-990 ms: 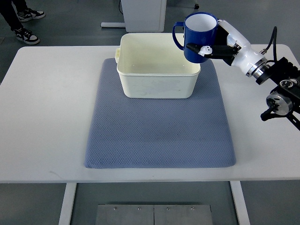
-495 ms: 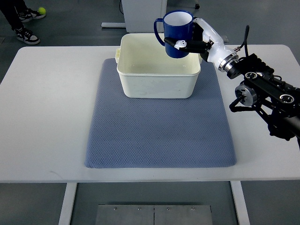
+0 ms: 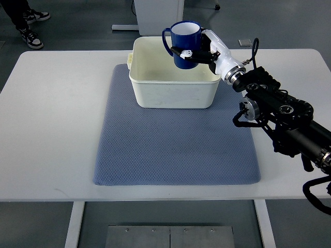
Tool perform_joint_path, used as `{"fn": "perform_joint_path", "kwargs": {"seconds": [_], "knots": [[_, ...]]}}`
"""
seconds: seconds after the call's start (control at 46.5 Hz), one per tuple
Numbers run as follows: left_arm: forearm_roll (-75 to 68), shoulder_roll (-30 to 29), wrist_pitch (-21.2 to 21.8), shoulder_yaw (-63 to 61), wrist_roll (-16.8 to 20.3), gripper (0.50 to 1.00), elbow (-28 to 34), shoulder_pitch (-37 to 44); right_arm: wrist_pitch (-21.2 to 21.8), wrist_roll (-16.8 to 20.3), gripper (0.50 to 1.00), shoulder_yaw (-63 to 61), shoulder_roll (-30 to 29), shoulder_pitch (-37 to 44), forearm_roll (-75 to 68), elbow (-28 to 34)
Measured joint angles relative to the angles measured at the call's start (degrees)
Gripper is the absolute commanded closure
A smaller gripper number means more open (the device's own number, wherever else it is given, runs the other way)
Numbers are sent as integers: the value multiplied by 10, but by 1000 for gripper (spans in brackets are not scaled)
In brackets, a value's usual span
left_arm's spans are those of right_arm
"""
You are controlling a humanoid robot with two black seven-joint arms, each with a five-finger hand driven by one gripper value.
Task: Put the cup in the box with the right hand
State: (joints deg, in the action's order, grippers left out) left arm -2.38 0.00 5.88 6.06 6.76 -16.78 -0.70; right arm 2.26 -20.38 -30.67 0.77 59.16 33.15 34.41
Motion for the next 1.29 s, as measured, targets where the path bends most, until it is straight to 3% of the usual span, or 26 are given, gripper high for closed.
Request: {"fn": "perform_joint_path", "kwargs": {"seconds": [0.28,0.301,0.344,0.366,1.098,1.291], "knots": [[0,0,0,0,0,500,0,0,-2,-4,1000,-1,-8,1,-1,-14],[0,0,0,0,0,500,0,0,-2,-4,920,-1,-8,1,-1,-14],[0,0,0,0,0,500,0,0,-2,-4,557,-1,-8,1,-1,-14],[0,0,0,0,0,500,0,0,-2,-4,501,-2,-8,1,-1,-14],[0,0,0,0,0,500,0,0,-1,-4,500,-1,-8,5,-5,-4],[0,0,0,0,0,500,0,0,2,-1,500,-2,31,7,-8,17]]}}
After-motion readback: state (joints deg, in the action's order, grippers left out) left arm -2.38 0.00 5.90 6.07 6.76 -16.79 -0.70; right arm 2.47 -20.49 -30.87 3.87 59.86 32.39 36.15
